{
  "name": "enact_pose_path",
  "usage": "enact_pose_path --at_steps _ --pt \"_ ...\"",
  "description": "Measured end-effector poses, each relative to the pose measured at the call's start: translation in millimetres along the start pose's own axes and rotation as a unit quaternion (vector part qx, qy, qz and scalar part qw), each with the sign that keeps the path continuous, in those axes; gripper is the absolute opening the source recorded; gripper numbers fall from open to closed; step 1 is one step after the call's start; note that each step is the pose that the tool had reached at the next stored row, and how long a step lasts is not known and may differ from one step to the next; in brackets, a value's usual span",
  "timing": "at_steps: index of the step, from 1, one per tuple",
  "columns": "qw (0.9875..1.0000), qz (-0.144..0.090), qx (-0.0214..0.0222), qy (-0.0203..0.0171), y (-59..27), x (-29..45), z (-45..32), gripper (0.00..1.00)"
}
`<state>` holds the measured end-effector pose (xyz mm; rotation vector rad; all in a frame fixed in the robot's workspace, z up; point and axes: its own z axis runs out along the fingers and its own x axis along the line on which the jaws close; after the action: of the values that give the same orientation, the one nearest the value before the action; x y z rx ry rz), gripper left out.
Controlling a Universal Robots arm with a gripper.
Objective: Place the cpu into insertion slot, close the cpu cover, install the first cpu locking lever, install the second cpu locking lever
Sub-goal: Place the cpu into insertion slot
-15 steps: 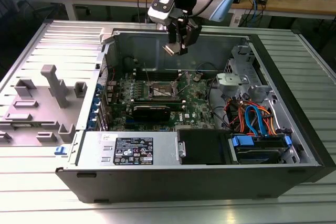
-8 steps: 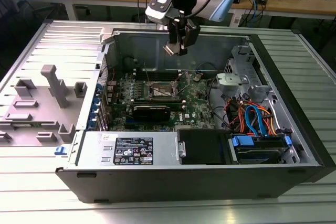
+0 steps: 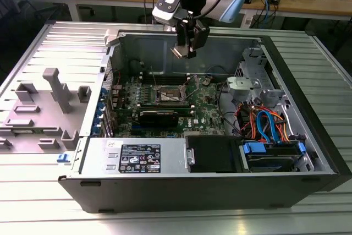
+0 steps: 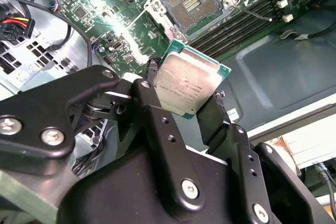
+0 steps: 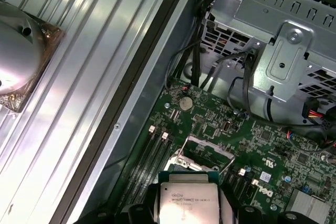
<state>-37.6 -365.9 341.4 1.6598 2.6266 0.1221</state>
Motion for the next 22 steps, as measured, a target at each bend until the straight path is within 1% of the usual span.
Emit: enact_pose_path --at_steps 2,4,8,22 --pt "1.0000 0.007 -0.0001 -0.0007 0.0 -0.1 0.1 0.54" --pt "0.9998 0.019 -0.0003 -0.0016 -0.1 0.0 0.7 0.54" --pt "0.9988 0.048 -0.0004 -0.0046 -0.2 -0.1 2.2 0.54" --pt "0.9988 0.049 -0.0004 -0.0049 -0.2 0.0 2.3 0.54"
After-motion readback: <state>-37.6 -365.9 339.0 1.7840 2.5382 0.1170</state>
